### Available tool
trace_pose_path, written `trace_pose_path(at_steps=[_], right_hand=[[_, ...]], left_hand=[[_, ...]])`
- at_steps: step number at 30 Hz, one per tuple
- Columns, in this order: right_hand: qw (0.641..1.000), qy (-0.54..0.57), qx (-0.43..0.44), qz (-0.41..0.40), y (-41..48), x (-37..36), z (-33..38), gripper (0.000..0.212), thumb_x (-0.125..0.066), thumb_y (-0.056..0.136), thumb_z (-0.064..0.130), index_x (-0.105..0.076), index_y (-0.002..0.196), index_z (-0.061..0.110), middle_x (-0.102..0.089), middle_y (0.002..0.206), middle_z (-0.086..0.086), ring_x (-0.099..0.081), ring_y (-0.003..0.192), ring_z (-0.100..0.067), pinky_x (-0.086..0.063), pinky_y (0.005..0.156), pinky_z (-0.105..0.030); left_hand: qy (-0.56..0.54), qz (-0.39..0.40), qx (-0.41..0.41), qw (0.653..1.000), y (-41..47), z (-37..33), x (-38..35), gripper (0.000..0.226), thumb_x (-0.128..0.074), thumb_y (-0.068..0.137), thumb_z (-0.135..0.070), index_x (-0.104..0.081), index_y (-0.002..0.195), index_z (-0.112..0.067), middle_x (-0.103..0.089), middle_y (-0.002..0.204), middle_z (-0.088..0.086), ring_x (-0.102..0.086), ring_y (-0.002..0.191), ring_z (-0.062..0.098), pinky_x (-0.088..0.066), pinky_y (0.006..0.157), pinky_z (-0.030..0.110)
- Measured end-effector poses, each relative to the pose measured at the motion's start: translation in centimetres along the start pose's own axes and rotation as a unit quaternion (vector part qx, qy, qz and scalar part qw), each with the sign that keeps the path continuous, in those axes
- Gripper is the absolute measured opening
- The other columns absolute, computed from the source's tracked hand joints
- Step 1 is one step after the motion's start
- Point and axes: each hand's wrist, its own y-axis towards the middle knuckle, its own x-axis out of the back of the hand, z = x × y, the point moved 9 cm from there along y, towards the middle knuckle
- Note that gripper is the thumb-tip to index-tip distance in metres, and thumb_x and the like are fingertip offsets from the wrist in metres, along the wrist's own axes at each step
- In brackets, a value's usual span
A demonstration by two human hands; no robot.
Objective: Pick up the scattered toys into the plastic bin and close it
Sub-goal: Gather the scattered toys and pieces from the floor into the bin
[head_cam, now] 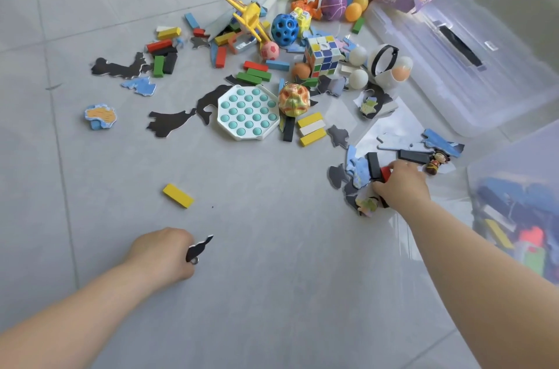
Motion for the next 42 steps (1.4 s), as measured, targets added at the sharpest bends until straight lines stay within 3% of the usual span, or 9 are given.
trace_pose_path(at_steps=[5, 10, 14, 17, 21, 25, 29, 34, 42], right_hand=[[1.0, 0.026, 0.013, -0.009, -0.6, -0.6, 0.3, 0.042, -0.057, 0.083, 0.011, -0.044, 0.121, -0.001, -0.044, 0.126, -0.018, -0.039, 0.12, -0.034, -0.038, 0.092, -0.037], [0.996, 0.061, 0.053, -0.049, -1.8, -0.8, 0.4, 0.036, -0.058, 0.079, 0.008, -0.046, 0.112, 0.0, -0.049, 0.117, -0.017, -0.042, 0.111, -0.032, -0.038, 0.087, -0.037], [0.988, 0.114, 0.069, -0.074, -2.2, -0.6, 0.4, 0.037, -0.054, 0.082, 0.005, -0.044, 0.118, 0.002, -0.054, 0.114, -0.016, -0.045, 0.11, -0.033, -0.039, 0.087, -0.038], [0.986, 0.146, 0.047, -0.062, -1.9, -1.0, 0.4, 0.041, -0.041, 0.087, -0.001, -0.039, 0.128, 0.004, -0.056, 0.115, -0.02, -0.049, 0.106, -0.036, -0.038, 0.082, -0.036], [0.988, 0.146, 0.015, -0.048, -1.1, -1.3, 0.5, 0.036, -0.03, 0.091, -0.002, -0.043, 0.124, 0.006, -0.055, 0.116, -0.023, -0.046, 0.087, -0.032, -0.037, 0.074, -0.036], [0.989, 0.119, -0.01, -0.088, -0.7, -0.4, 0.6, 0.03, -0.039, 0.094, 0.015, -0.045, 0.121, 0.005, -0.048, 0.127, -0.017, -0.052, 0.104, -0.036, -0.035, 0.073, -0.034], [0.999, 0.038, -0.019, -0.035, -0.3, -1.3, 2.3, 0.069, -0.055, 0.083, 0.052, -0.038, 0.128, 0.003, -0.039, 0.13, -0.013, -0.05, 0.114, -0.031, -0.034, 0.073, -0.031], [0.996, 0.071, -0.052, 0.03, 0.7, -1.8, 3.5, 0.072, -0.066, 0.079, 0.042, -0.033, 0.128, 0.0, -0.044, 0.129, -0.015, -0.051, 0.115, -0.032, -0.037, 0.072, -0.032], [0.989, 0.124, -0.049, 0.07, 0.7, -2.8, 3.4, 0.036, -0.069, 0.079, 0.034, -0.043, 0.069, 0.01, -0.05, 0.065, -0.004, -0.049, 0.061, -0.022, -0.039, 0.055, -0.027]], left_hand=[[-0.155, -0.077, -0.004, 0.985, -0.7, 0.5, 2.3, 0.032, -0.055, 0.082, -0.021, -0.038, 0.058, -0.031, -0.052, 0.073, -0.012, -0.06, 0.094, 0.022, -0.036, 0.056, 0.024], [-0.289, -0.178, 0.015, 0.941, 0.2, 2.7, 5.9, 0.014, -0.063, 0.081, -0.01, -0.055, 0.072, -0.017, -0.063, 0.079, 0.016, -0.057, 0.077, 0.032, -0.033, 0.061, 0.03], [-0.252, -0.209, 0.049, 0.944, 1.8, 4.2, 7.7, 0.028, -0.053, 0.089, -0.008, -0.059, 0.115, -0.004, -0.064, 0.109, 0.023, -0.056, 0.103, 0.04, -0.039, 0.076, 0.037], [-0.234, -0.224, 0.018, 0.946, 2.4, 4.0, 8.2, 0.034, -0.045, 0.091, -0.001, -0.059, 0.12, -0.01, -0.06, 0.12, 0.018, -0.053, 0.111, 0.036, -0.038, 0.083, 0.035], [-0.203, -0.217, -0.011, 0.955, 3.3, 3.5, 7.7, 0.044, -0.039, 0.088, 0.009, -0.056, 0.124, -0.009, -0.057, 0.117, 0.019, -0.049, 0.111, 0.036, -0.038, 0.083, 0.038], [-0.17, -0.167, -0.002, 0.971, 4.3, 4.2, 5.9, 0.05, -0.037, 0.086, 0.01, -0.049, 0.13, -0.011, -0.051, 0.124, 0.018, -0.045, 0.118, 0.034, -0.038, 0.091, 0.041], [-0.167, -0.114, 0.028, 0.979, 4.1, 5.0, 3.8, 0.047, -0.041, 0.09, -0.001, -0.039, 0.136, -0.013, -0.044, 0.126, 0.018, -0.044, 0.119, 0.035, -0.037, 0.092, 0.042], [-0.169, -0.103, 0.02, 0.98, 3.9, 5.1, 3.2, 0.047, -0.05, 0.091, -0.022, -0.038, 0.136, -0.015, -0.046, 0.123, 0.016, -0.047, 0.117, 0.033, -0.038, 0.09, 0.04], [-0.188, -0.109, -0.003, 0.976, 4.3, 3.3, 4.5, 0.046, -0.063, 0.082, -0.031, -0.049, 0.126, -0.024, -0.037, 0.096, -0.004, -0.054, 0.105, 0.026, -0.037, 0.076, 0.03]])
